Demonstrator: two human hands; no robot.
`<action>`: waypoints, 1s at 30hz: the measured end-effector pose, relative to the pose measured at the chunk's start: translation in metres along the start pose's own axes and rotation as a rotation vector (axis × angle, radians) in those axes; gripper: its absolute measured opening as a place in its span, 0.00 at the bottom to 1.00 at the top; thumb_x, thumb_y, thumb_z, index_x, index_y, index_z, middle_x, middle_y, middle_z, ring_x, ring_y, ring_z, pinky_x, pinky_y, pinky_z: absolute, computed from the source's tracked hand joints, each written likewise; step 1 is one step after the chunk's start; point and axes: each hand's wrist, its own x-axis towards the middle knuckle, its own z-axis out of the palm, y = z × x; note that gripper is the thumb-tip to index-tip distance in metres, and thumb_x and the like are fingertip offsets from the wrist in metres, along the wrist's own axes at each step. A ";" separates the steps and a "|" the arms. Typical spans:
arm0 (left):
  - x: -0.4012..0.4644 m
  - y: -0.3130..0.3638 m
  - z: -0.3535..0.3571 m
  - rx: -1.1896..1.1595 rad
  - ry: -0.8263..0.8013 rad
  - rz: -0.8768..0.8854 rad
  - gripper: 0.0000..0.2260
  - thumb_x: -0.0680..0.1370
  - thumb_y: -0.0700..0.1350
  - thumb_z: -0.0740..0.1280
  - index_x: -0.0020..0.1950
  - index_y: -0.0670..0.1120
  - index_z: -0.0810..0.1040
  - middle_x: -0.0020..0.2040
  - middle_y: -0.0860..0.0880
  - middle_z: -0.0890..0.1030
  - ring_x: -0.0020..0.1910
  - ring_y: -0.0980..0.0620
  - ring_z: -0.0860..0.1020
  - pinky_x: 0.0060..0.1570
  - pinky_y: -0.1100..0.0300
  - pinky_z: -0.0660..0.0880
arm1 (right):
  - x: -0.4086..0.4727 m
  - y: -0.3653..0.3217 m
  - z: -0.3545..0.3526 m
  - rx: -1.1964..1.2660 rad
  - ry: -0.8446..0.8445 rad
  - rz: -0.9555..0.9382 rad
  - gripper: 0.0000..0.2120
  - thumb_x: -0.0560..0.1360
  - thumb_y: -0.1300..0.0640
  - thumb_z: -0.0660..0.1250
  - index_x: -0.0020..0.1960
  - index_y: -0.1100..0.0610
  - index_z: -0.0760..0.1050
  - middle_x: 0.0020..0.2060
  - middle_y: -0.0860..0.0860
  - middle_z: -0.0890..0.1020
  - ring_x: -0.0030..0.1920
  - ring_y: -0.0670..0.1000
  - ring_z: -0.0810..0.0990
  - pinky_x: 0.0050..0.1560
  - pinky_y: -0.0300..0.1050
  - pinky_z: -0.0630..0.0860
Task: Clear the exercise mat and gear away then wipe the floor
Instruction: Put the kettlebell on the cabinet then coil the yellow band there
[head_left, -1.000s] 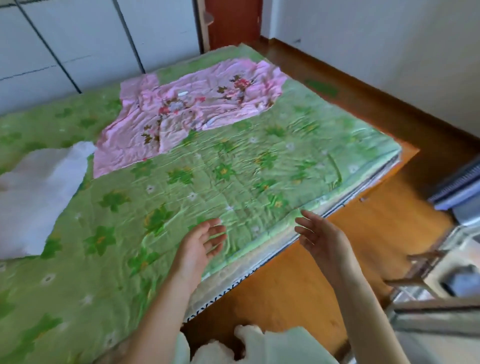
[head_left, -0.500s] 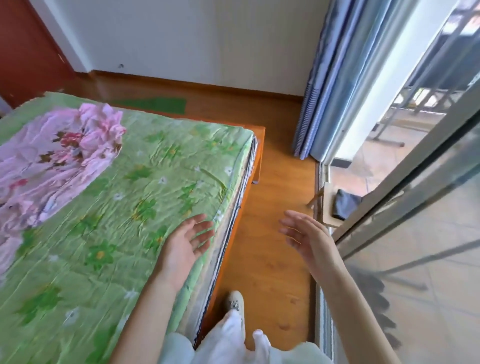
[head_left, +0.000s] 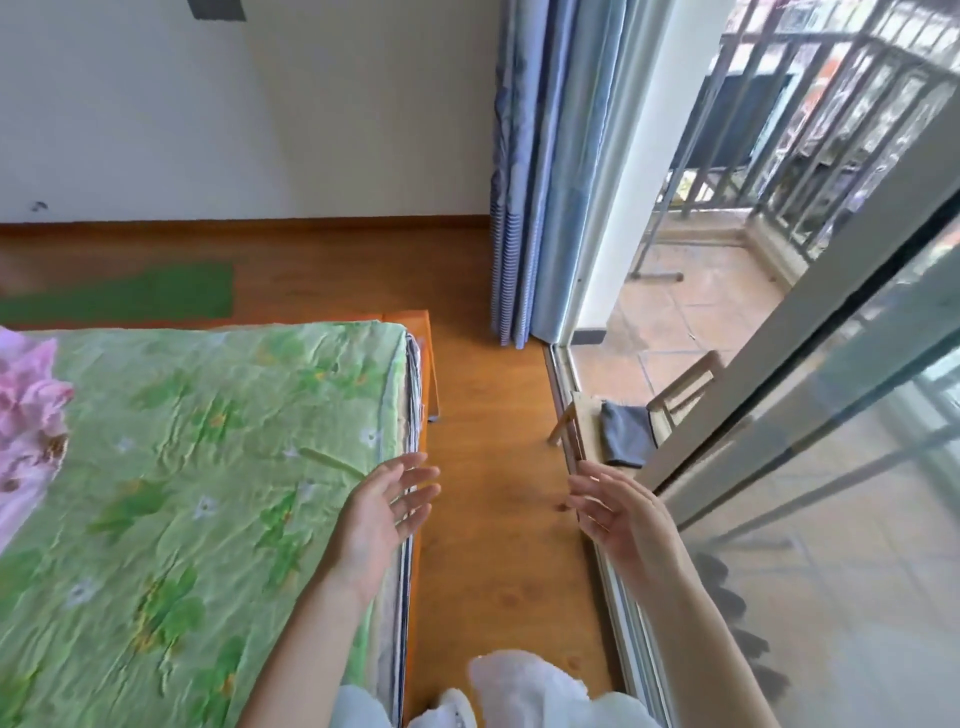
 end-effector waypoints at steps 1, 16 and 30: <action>0.011 0.003 0.003 0.016 -0.005 -0.019 0.12 0.80 0.43 0.56 0.54 0.43 0.78 0.47 0.46 0.82 0.44 0.50 0.79 0.47 0.55 0.72 | 0.009 -0.003 -0.001 0.022 0.013 0.005 0.09 0.78 0.64 0.58 0.52 0.62 0.77 0.37 0.54 0.85 0.32 0.48 0.82 0.31 0.35 0.76; 0.228 0.103 0.080 -0.055 0.051 0.006 0.11 0.80 0.42 0.56 0.49 0.43 0.77 0.44 0.46 0.82 0.38 0.53 0.81 0.42 0.58 0.71 | 0.238 -0.123 0.052 -0.038 -0.079 -0.047 0.10 0.78 0.62 0.57 0.50 0.61 0.77 0.37 0.54 0.84 0.34 0.49 0.82 0.33 0.37 0.76; 0.400 0.193 0.133 -0.187 0.214 -0.018 0.11 0.80 0.43 0.56 0.48 0.44 0.78 0.40 0.49 0.83 0.38 0.54 0.80 0.45 0.59 0.72 | 0.442 -0.221 0.111 -0.141 -0.116 0.005 0.10 0.79 0.62 0.57 0.50 0.59 0.77 0.37 0.52 0.84 0.35 0.49 0.83 0.35 0.37 0.78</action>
